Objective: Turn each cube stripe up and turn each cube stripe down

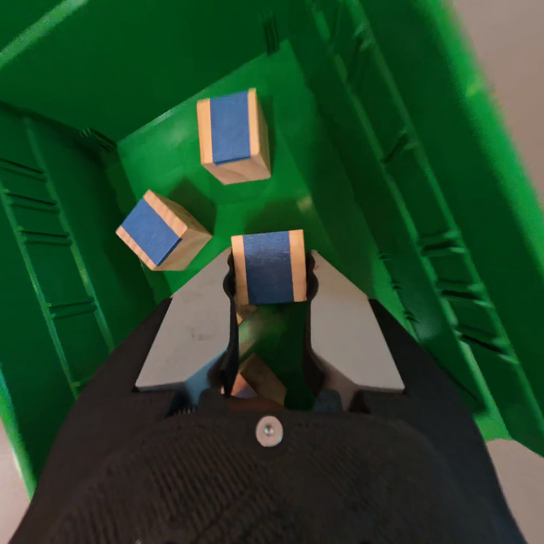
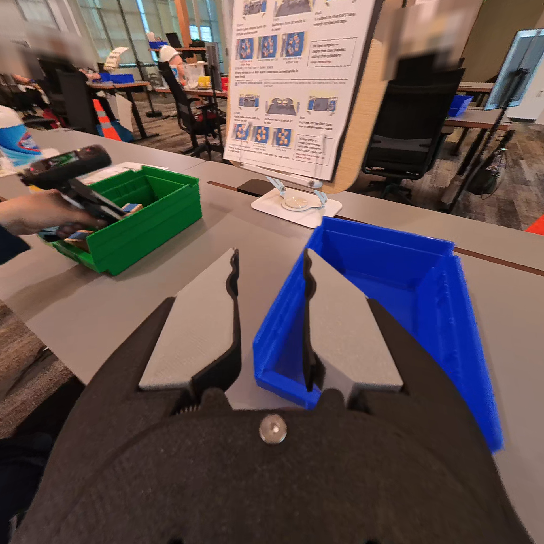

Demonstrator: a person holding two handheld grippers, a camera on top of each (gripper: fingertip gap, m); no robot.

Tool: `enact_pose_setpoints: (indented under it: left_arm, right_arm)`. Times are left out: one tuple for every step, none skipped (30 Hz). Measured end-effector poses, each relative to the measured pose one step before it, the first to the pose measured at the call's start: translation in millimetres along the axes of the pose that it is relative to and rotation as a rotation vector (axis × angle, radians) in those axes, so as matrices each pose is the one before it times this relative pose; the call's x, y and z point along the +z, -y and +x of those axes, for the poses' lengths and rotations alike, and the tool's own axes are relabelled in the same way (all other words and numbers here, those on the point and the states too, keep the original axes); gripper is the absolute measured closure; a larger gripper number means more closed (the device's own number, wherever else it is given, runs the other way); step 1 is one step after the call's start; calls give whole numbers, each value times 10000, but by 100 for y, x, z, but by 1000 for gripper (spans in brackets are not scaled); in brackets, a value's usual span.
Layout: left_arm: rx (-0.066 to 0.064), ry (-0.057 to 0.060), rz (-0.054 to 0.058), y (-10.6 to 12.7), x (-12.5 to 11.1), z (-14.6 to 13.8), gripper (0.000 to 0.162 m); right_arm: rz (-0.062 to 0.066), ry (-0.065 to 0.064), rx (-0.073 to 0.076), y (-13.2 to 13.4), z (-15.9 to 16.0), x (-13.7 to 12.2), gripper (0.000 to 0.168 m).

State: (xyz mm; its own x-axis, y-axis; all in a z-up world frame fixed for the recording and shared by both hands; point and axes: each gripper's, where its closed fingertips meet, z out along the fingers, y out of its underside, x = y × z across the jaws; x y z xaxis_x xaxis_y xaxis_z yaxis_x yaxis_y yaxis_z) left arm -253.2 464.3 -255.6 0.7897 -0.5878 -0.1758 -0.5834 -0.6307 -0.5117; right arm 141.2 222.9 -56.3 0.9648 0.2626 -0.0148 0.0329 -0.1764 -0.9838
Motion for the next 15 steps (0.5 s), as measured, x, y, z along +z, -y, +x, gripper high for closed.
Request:
enact_pose_setpoints:
  left_arm:
    - [141, -111, 632, 729, -978, 385, 116]
    - [164, 21, 720, 863, -1275, 319, 116]
    - [219, 17, 907, 1187, -1582, 469, 116]
    - [281, -206, 1174, 1628, -1870, 1001, 116]
    - [295, -515, 1361, 2039, -2050, 1714, 116]
    - [326, -729, 1427, 2312, -2055, 2292, 116]
    - [434, -726, 1408, 2435, -1833, 2566, 116]
    - [555, -511, 1292, 2407, -1496, 2441, 116]
    - [642, -343, 1118, 2245, -1170, 2261, 116]
    - [690, -400, 1072, 2176, -967, 2358, 116]
    - [650, -500, 1069, 2104, -747, 2490, 116]
    - [581, -467, 917, 1842, -442, 2353, 116]
    - [603, -336, 634, 1366, -128, 2035, 117]
    - [623, -171, 297, 842, 76, 1636, 117]
    - [550, -100, 92, 527, 162, 1344, 117]
  right_arm:
    - [44, 396, 90, 70, -864, 181, 127]
    - [32, 533, 160, 8, -1075, 311, 127]
    - [-72, 656, 197, -188, -1279, 484, 127]
    - [-151, 751, 222, -333, -1424, 645, 126]
    - [-140, 835, 242, -365, -1541, 816, 124]
    - [-119, 912, 273, -394, -1654, 963, 122]
    - [-126, 988, 328, -443, -1734, 1107, 121]
    - [-80, 1083, 398, -434, -1789, 1231, 120]
    - [-75, 1159, 457, -490, -1792, 1329, 118]
    - [-88, 1206, 519, -556, -1699, 1399, 115]
    - [-57, 1203, 604, -593, -1493, 1418, 113]
    - [-110, 1118, 687, -707, -1171, 1372, 108]
    - [-178, 963, 708, -790, -809, 1257, 103]
    - [-195, 829, 593, -742, -599, 1078, 98]
    - [-145, 697, 412, -575, -486, 824, 97]
